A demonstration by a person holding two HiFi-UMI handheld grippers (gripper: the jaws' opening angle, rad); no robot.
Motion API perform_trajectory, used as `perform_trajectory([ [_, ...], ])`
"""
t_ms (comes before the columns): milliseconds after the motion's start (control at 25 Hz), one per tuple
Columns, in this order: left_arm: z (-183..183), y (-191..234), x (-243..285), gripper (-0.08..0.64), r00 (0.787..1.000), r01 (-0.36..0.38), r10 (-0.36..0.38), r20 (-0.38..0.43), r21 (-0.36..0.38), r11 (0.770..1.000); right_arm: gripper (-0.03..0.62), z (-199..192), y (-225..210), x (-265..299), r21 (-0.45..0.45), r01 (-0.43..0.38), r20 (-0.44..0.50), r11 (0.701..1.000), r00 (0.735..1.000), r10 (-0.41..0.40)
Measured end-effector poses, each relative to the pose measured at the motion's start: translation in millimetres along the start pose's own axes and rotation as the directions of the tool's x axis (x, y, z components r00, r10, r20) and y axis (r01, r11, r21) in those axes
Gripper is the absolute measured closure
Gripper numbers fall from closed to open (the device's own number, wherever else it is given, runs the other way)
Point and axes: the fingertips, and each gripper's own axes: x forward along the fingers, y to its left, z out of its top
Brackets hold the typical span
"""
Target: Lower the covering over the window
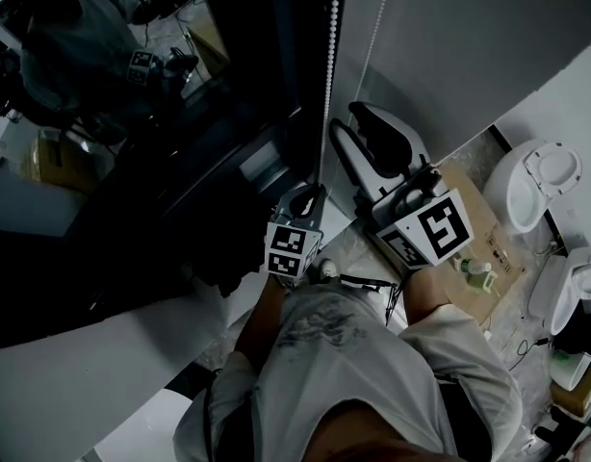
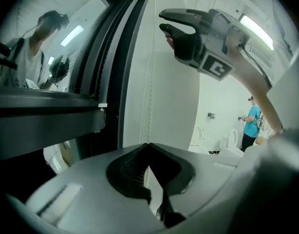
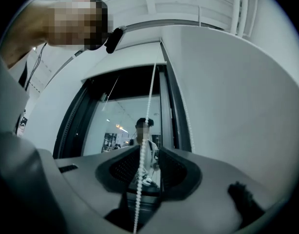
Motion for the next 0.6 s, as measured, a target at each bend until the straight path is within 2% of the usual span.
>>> perform_trajectory([
  [160, -32, -4, 0, 0.554, 0.997, 0.006, -0.006, -0.082, -0.003, 1.0, 0.465, 7, 4, 11, -0.003, -0.015, 0.021, 1.0, 1.0, 0.015],
  [320, -46, -9, -2, 0.554, 0.995, 0.023, -0.023, -0.096, 0.002, 1.0, 0.466, 7, 9, 16, 0.001, -0.03, 0.024, 1.0, 0.999, 0.03],
  [440, -46, -9, -5, 0.552, 0.995, 0.026, -0.025, -0.099, 0.003, 1.0, 0.551, 10, 9, 17, 0.003, -0.021, 0.031, 1.0, 0.999, 0.021],
  [600, -46, -9, -10, 0.551, 0.995, 0.041, -0.042, -0.095, -0.011, 0.999, 0.566, 12, 13, 17, -0.001, -0.029, 0.033, 1.0, 0.999, 0.029],
])
